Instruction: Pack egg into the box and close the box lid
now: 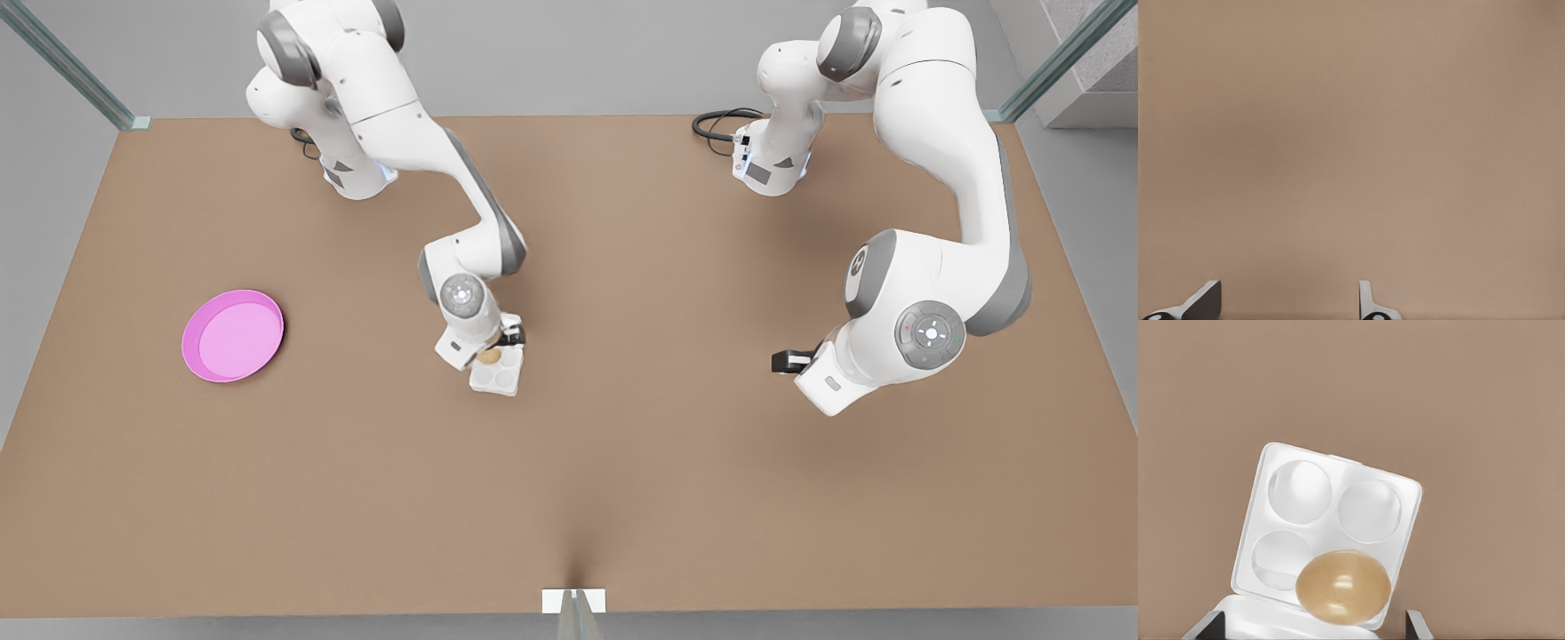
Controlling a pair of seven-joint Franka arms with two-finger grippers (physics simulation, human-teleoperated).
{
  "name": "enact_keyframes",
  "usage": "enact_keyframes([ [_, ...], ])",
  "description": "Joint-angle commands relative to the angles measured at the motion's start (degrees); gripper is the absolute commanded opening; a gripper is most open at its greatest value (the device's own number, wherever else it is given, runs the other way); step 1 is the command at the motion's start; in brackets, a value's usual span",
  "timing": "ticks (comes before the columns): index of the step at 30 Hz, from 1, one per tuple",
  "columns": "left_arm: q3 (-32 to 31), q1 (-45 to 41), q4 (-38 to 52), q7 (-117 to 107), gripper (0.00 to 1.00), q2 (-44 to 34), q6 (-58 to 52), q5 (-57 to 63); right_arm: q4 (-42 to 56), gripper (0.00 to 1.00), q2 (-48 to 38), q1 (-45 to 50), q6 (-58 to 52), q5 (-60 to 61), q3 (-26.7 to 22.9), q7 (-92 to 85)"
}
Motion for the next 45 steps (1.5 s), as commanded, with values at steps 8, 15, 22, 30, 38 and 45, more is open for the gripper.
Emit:
enact_keyframes([
  [8,-24.9,-23.5,0.0,-61.2,0.21,-1.7,-2.9,2.5,9.3,1.00,-21.9,-63.1,-29.3,-20.4,18.7,-34.4],
  [15,-20.3,-28.3,-0.2,-65.5,0.21,16.0,13.8,9.0,19.7,1.00,-25.9,-58.0,-42.6,-19.9,25.1,-28.6],
  [22,-17.2,-32.8,-0.3,-66.7,0.21,21.9,22.8,11.6,19.8,1.00,-24.6,-55.5,-41.9,-20.8,25.8,-28.7],
  [30,-14.6,-36.0,3.9,-66.8,0.21,24.7,29.7,15.9,19.6,1.00,-24.3,-55.4,-40.7,-20.4,25.9,-28.7],
  [38,-11.6,-37.5,6.7,-64.7,0.21,26.3,35.0,15.8,19.7,1.00,-23.8,-55.4,-40.6,-20.5,25.9,-28.7],
  [45,-7.2,-38.4,9.8,-65.1,0.21,27.4,41.0,15.5,19.7,1.00,-23.4,-55.4,-40.5,-20.5,25.9,-28.8],
])
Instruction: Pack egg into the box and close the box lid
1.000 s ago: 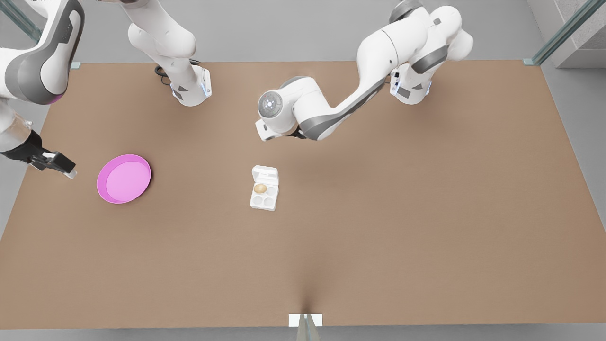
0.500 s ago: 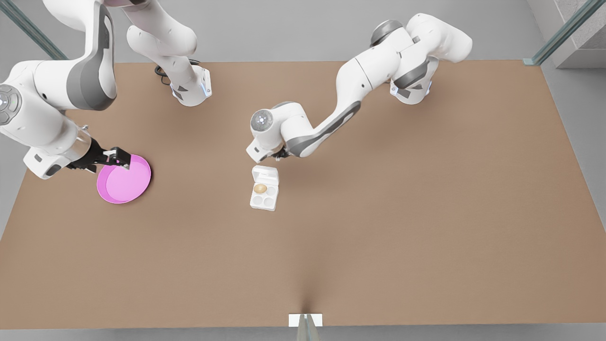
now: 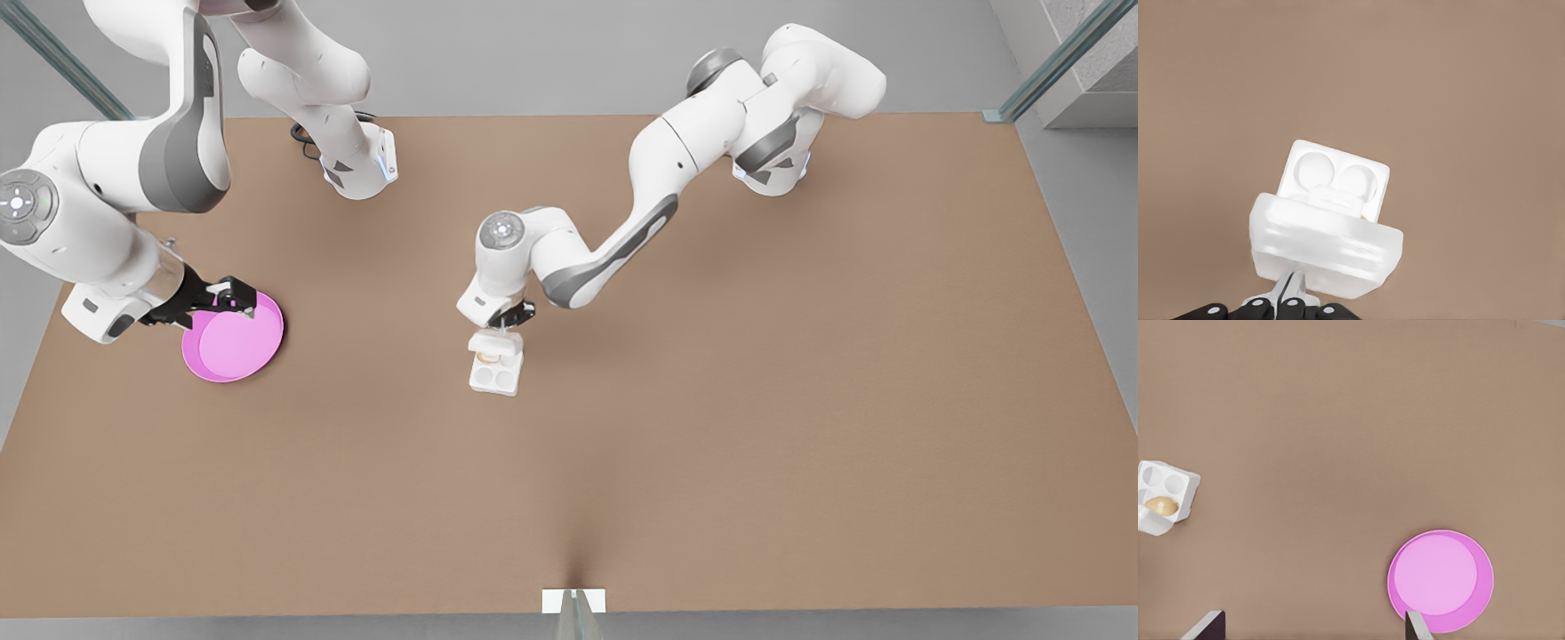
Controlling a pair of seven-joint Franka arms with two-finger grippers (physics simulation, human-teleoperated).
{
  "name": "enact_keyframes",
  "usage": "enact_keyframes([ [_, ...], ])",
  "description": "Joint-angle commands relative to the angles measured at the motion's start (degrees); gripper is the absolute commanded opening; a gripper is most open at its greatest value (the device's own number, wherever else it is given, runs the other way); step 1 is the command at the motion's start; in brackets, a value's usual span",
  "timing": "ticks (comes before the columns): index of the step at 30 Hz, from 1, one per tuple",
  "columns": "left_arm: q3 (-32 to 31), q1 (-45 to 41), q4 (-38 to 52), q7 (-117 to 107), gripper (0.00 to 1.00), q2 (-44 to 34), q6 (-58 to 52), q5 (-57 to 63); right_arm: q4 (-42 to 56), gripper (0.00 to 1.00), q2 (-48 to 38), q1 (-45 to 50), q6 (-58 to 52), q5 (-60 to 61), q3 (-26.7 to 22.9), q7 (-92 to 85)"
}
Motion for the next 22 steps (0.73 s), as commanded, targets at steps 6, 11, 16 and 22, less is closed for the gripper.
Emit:
enact_keyframes([
  [6,4.1,-0.2,0.5,-6.6,0.21,2.3,9.5,-0.3,0.0,1.00,0.1,0.1,0.8,0.0,0.0,-3.0],
  [11,-5.2,18.5,-0.2,17.4,1.00,-11.2,-26.1,-2.7,0.0,1.00,-1.0,0.1,0.8,0.1,0.3,-3.1],
  [16,14.3,38.2,-27.3,69.1,1.00,-43.9,-28.4,-19.8,0.1,1.00,-1.7,-0.8,3.5,-0.3,0.7,-3.7],
  [22,15.1,37.5,-30.9,70.2,1.00,-45.5,-26.7,-19.7,-0.2,1.00,-1.2,0.0,2.5,-0.3,2.7,-3.0],
])
